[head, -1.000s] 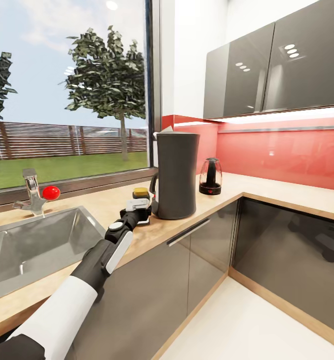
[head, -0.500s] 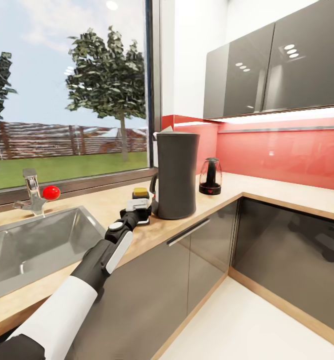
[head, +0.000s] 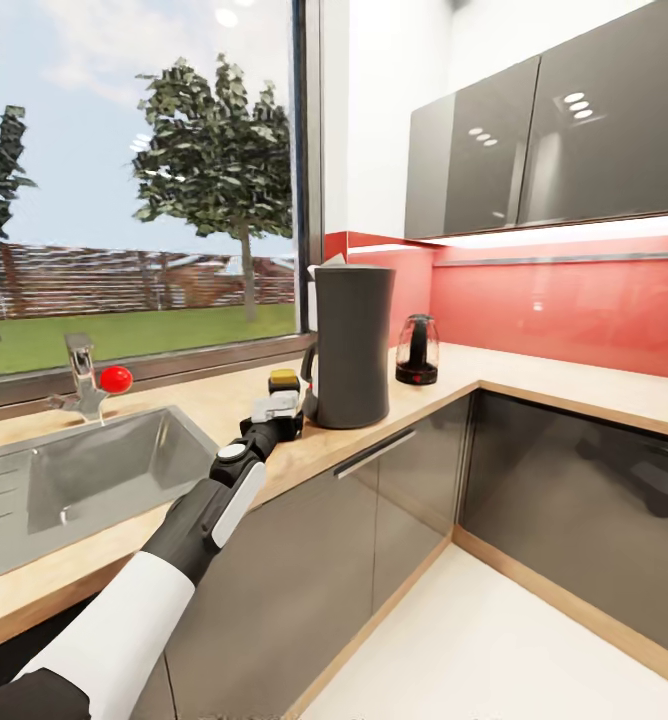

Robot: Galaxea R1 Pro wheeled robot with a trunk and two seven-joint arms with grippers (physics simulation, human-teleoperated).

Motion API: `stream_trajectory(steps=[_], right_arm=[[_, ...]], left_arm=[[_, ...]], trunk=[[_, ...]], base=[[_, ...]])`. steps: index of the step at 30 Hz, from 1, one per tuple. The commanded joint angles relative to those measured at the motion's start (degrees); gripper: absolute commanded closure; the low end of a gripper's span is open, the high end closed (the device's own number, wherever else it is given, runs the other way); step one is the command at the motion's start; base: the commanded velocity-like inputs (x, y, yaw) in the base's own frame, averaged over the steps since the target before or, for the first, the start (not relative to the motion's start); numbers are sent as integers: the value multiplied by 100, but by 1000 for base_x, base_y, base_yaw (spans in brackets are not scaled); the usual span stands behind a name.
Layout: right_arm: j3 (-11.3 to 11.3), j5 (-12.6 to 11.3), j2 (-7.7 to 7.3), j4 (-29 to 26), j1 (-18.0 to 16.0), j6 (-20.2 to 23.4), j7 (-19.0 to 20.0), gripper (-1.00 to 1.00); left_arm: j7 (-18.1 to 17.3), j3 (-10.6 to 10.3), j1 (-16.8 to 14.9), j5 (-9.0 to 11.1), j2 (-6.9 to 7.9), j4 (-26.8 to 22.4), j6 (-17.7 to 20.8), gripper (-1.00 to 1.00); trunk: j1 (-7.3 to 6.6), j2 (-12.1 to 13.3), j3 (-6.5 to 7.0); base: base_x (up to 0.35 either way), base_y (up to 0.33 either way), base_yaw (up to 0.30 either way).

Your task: Set up a coffee station on the kitchen countertop: keep the coffee maker on the countertop, move the bottle of coffee from the kitchen shelf to the counter next to the coffee maker, place a paper coffee filter on top of the coffee maker, put the saucer next to the coffee maker with the coffee cup on the saucer, and place the electric kettle next to the coffee maker.

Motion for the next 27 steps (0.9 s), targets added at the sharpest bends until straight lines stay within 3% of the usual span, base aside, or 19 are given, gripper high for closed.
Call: stream_trajectory(steps=[1, 12, 27], right_arm=[[7, -7, -2, 5, -4, -19, 17, -100], [7, -5, -2, 5, -4, -19, 14, -100], [7, -4, -2, 5, -4, -19, 15, -100]], left_arm=[[50, -15, -5, 60, 4, -10, 14, -100], [27, -22, -5, 67, 4, -56, 20, -100], [12, -26, -5, 90, 3, -84, 28, -100]], trunk=[[-2, -4, -7], [-2, -4, -7], [-2, -4, -7]], base=[[-74, 0, 0], [-17, 0, 0], [-149, 0, 0]])
